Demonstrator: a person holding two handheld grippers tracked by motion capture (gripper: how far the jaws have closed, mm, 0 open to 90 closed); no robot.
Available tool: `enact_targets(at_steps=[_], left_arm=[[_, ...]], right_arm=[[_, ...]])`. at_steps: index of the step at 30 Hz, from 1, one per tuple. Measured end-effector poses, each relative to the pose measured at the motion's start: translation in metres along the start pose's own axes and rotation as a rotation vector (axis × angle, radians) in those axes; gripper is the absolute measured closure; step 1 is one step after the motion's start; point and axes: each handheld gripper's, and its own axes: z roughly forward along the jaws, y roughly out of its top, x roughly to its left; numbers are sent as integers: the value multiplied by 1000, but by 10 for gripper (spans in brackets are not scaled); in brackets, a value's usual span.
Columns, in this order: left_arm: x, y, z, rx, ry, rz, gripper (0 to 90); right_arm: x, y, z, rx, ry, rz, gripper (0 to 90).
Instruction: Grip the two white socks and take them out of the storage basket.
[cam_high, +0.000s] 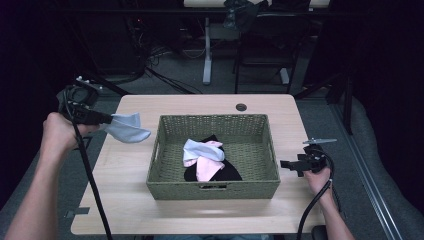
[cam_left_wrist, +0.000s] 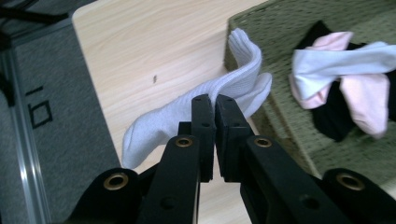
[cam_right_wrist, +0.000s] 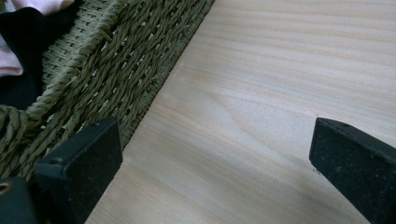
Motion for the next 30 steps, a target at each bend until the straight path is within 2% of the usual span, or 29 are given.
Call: enact_targets(at_steps=[7,10,16,22,25,26,30], left_arm=[[7,-18,23,36,38,-46,875],[11,-26,34,51,35,-66,875],[18,-41,60,94,28,-95,875],[21,-54,88,142,3,-115,875],[21,-58,97,151,-5,-129,874],[21,-61,106,162,-16,-142,874],[22,-68,123,186,-35,-161,874]], right_arm=[[0,-1,0,4,1,-1,22],[0,-1,0,7,3,-4,22],[-1,-1,1,11,3,1,21],[1,-2,0,17,1,-9,21],[-1,-5,-2,17,-9,0,22],[-2,-6,-2,14,-2,0,22],[-1,-7,-3,17,-5,6,22]])
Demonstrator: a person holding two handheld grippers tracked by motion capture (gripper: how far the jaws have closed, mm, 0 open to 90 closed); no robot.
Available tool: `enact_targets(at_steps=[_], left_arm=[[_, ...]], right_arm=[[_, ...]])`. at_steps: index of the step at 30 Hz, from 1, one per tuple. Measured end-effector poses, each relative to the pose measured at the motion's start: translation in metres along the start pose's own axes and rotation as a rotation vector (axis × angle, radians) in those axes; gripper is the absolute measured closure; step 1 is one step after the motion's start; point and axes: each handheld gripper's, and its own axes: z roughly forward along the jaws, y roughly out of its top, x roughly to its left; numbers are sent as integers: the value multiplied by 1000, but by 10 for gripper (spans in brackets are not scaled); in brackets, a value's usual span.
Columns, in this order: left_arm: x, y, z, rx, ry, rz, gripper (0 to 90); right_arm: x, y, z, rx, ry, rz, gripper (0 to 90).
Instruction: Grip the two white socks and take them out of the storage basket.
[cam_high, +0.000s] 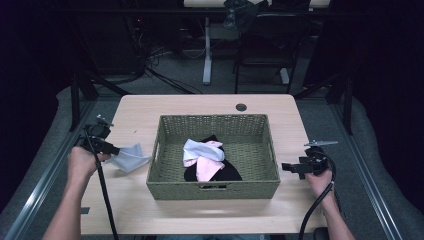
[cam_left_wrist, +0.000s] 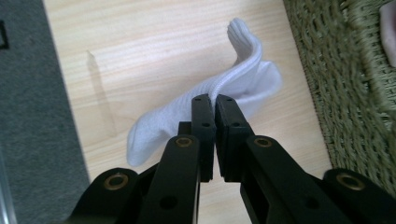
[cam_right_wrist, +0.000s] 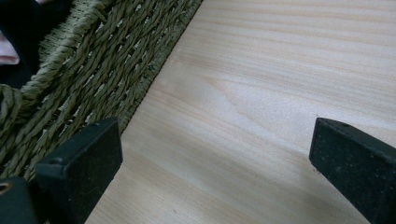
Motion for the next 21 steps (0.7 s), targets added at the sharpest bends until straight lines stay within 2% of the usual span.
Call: enact_targets(at_steps=[2,8,12,14,16,19,21], left_arm=[[1,-2,9,11,-5,-10,873],[8,-10,33,32,-23,-58,869],[11,-14,37,21,-41,-85,842],[11,-16,32,5,-51,-91,761],[12,-17,25,2,-43,-99,606],[11,-17,11,-19,-29,-99,441],[9,-16,1,-44,-36,-88,391]], right_arm=[[2,1,0,-10,-3,-5,22],[2,2,5,14,5,-13,22],[3,4,6,12,4,-20,22],[5,5,6,16,13,-25,22],[5,6,7,20,10,-27,22],[4,6,8,19,12,-24,22],[4,6,8,17,8,-26,22]])
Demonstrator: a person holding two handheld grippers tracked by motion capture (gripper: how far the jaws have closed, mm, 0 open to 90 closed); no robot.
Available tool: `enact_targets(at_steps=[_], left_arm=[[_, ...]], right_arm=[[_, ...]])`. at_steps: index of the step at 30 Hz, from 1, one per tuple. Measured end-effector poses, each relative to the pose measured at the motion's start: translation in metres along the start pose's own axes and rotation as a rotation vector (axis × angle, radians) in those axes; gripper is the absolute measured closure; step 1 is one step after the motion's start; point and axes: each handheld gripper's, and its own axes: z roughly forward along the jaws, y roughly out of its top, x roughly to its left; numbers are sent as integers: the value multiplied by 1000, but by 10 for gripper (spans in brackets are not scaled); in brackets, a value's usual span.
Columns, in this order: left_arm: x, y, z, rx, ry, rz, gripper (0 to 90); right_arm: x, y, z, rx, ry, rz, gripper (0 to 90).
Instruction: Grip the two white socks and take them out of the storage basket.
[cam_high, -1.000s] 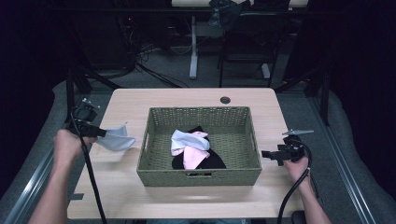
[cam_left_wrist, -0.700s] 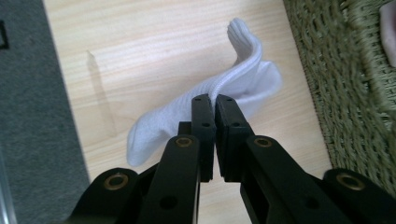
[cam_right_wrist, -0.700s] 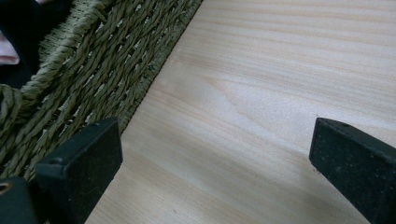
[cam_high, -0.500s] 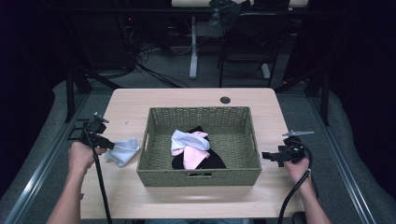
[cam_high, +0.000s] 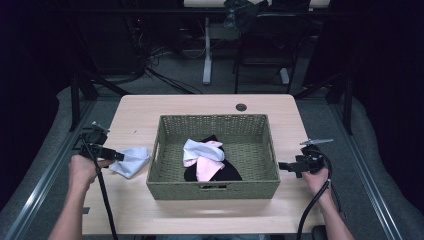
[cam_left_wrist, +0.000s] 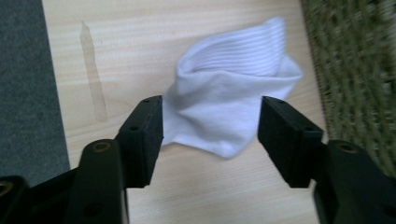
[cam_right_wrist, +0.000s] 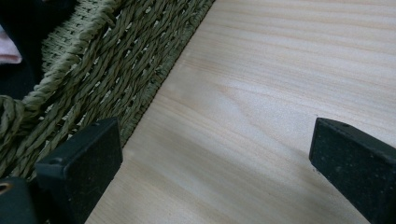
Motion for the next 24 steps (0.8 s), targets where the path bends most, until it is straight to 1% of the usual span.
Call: enact_targets(at_steps=[3,4,7,9,13,15,18,21,24], left_arm=[[-9,2,-13,-40,-9,25,306],[-12,3,-16,-49,-12,30,282],[-26,8,-30,-75,-26,63,209],[-33,12,-37,-92,-34,80,198],[-50,24,-51,-131,-63,120,165],[-59,30,-56,-139,-80,139,154],[-72,39,-60,-142,-88,173,117],[-86,48,-62,-148,-106,203,95],[-101,57,-63,-147,-113,241,84]], right_arm=[[1,1,0,0,4,0,22],[1,1,-1,3,-2,-2,22],[1,2,-2,-6,1,-2,22],[1,2,-2,-8,3,3,22],[1,1,-1,-4,0,-1,22],[1,2,-1,-3,6,-2,22],[1,1,-1,3,9,-2,22],[0,1,-1,1,1,-1,22],[0,1,-1,8,8,-3,22]])
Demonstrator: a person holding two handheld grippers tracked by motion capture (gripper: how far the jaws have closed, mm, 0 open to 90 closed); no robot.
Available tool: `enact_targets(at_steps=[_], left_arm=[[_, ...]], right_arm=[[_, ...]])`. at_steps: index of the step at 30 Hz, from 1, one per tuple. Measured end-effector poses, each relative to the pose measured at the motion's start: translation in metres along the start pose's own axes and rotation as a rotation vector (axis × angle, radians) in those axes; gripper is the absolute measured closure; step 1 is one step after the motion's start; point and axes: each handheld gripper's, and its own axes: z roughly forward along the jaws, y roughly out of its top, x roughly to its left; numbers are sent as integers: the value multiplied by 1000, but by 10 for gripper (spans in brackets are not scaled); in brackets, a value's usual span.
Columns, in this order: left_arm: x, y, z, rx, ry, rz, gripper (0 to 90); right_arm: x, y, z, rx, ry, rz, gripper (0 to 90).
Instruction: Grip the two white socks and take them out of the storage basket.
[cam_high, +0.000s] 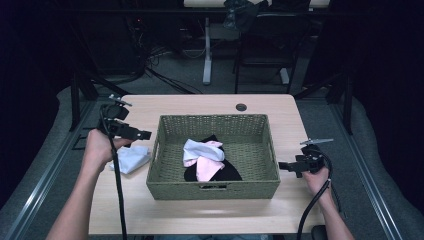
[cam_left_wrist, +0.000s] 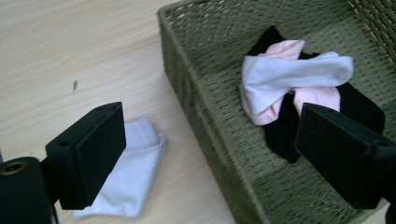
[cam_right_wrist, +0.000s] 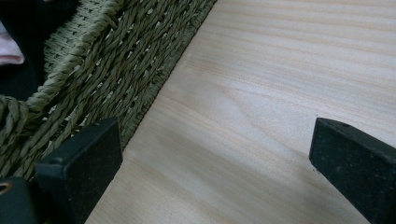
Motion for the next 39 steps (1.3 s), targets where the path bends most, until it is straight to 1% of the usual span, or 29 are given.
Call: enact_targets(at_steps=[1,4,6,8,11,15,16,18,19,23,28,33,34,39], left_arm=[[-4,4,1,1,-5,15,75],[-15,16,6,-4,-19,43,71],[-21,23,13,-6,-34,54,70],[-28,30,21,5,-45,78,68],[-37,38,35,21,-66,98,65],[-46,45,54,45,-88,114,64],[-48,47,59,53,-93,116,65],[-51,49,68,63,-105,119,66],[-52,50,71,74,-111,120,68],[-55,52,97,121,-134,116,86],[-61,51,121,171,-147,127,103],[-65,51,140,220,-169,132,109],[-65,51,143,229,-168,135,110],[-67,51,153,252,-181,131,113]], right_arm=[[1,0,0,-3,1,7,22],[1,0,1,2,0,2,22],[0,0,1,4,4,2,22],[0,0,2,-1,1,4,22],[0,0,1,3,5,2,22],[-1,0,1,-5,11,2,22],[0,0,1,-4,6,7,22],[0,0,1,-6,8,3,22],[0,0,1,1,10,2,22],[0,1,1,2,10,0,21],[0,0,0,-5,10,5,20],[0,1,-1,-13,11,-5,18],[1,1,-1,-16,6,-6,18],[1,1,-1,-16,10,-4,18]])
